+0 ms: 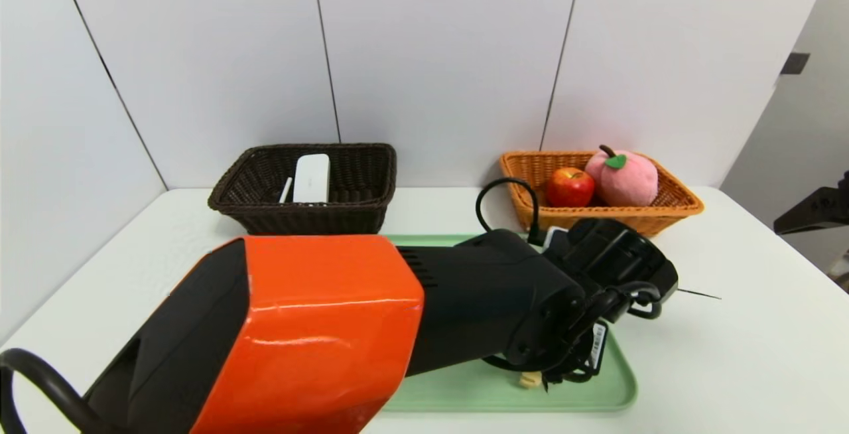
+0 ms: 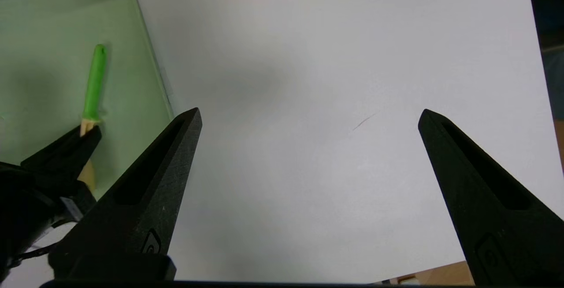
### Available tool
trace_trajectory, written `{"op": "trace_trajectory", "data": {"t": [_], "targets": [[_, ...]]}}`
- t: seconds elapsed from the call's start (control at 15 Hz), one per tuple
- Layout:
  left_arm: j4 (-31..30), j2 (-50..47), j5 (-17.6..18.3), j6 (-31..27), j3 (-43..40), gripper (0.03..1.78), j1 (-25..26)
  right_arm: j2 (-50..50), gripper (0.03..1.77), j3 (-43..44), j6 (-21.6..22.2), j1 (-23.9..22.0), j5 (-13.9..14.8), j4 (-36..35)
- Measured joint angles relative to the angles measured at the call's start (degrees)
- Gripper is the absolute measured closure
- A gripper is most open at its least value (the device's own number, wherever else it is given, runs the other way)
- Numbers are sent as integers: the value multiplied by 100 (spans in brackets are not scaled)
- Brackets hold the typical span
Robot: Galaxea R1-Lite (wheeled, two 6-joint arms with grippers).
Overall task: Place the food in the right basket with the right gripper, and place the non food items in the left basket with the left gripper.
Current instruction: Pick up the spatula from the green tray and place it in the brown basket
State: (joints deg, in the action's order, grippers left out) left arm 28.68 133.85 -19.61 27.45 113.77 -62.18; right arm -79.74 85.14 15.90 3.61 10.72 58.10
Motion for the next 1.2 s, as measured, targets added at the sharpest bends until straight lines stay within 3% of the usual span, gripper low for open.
{"op": "trace_trajectory", "data": {"t": [0.27,0.47,0.87,1.07,1.2], "targets": [[254,-883,60,16,1,173,157,2,10,-17,-2,-17,-6,0],[640,-1820,234,33,0,173,592,-6,10,-22,-7,-20,-24,0],[753,-2809,399,-199,-16,173,2660,-28,10,-39,-17,7,-38,-2],[642,-2734,798,-191,-21,173,3641,-41,10,-39,-30,35,-20,-5],[638,-2556,1074,190,-21,173,4056,-41,10,-38,-22,41,-2,-5]]}}
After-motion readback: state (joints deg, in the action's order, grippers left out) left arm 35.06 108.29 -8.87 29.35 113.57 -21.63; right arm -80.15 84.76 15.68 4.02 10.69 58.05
